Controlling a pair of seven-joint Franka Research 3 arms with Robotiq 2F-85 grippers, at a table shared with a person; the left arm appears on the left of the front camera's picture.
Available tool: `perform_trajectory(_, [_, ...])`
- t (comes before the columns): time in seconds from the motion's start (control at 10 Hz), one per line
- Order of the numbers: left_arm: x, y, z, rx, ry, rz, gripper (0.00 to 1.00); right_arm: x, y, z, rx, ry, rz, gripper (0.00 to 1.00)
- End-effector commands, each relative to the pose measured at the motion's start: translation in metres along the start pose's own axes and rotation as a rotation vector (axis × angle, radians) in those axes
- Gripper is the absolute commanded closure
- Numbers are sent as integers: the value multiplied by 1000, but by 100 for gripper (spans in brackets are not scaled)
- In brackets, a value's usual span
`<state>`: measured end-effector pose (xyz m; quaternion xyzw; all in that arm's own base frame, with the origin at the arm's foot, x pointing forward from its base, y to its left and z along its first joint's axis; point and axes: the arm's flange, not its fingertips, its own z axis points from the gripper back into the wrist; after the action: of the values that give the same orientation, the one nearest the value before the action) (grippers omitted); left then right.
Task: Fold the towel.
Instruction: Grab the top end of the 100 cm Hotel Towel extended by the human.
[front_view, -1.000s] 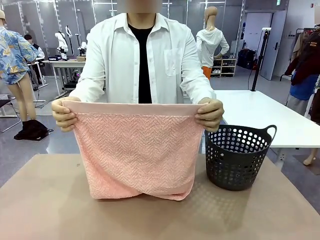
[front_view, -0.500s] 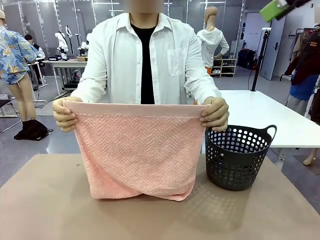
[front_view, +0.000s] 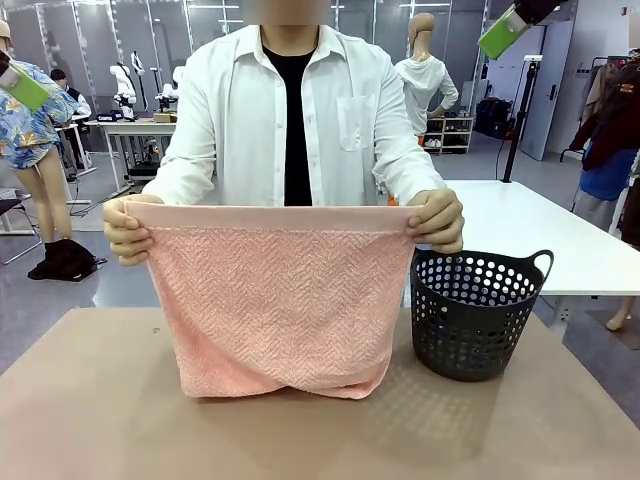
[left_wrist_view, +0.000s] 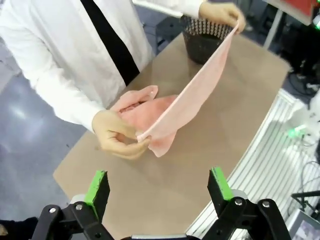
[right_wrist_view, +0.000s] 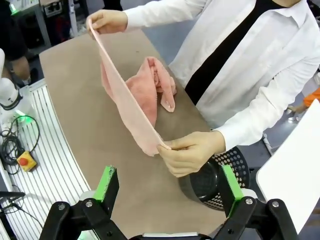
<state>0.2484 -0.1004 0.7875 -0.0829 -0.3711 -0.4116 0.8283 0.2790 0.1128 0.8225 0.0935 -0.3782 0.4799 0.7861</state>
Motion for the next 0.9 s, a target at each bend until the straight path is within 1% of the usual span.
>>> perform_trajectory(0.0, [0, -5, -1, 1, 16, -35, 0, -2, 2, 4, 2, -5, -29, 0])
perform_trajectory(0.3, [0, -5, -1, 1, 16, -35, 0, -2, 2, 4, 2, -5, -29, 0])
perform_trajectory(0.4, [2, -5, -1, -8, 4, -23, 0, -1, 0, 3, 13, -11, -6, 0])
perform_trajectory(0.5, [35, -11, -24, -47, 96, -145, 0, 34, 2, -17, 81, 66, 163, 0])
perform_trajectory(0.6, [62, -14, -46, -76, 157, -200, 0, 63, 4, -36, 86, 138, 240, 0])
perform_trajectory(0.7, [85, -24, -67, -115, 212, -275, 0, 86, 11, -55, 87, 237, 319, 0])
perform_trajectory(0.8, [99, -31, -84, -123, 293, -317, 0, 98, 18, -71, 109, 292, 388, 0])
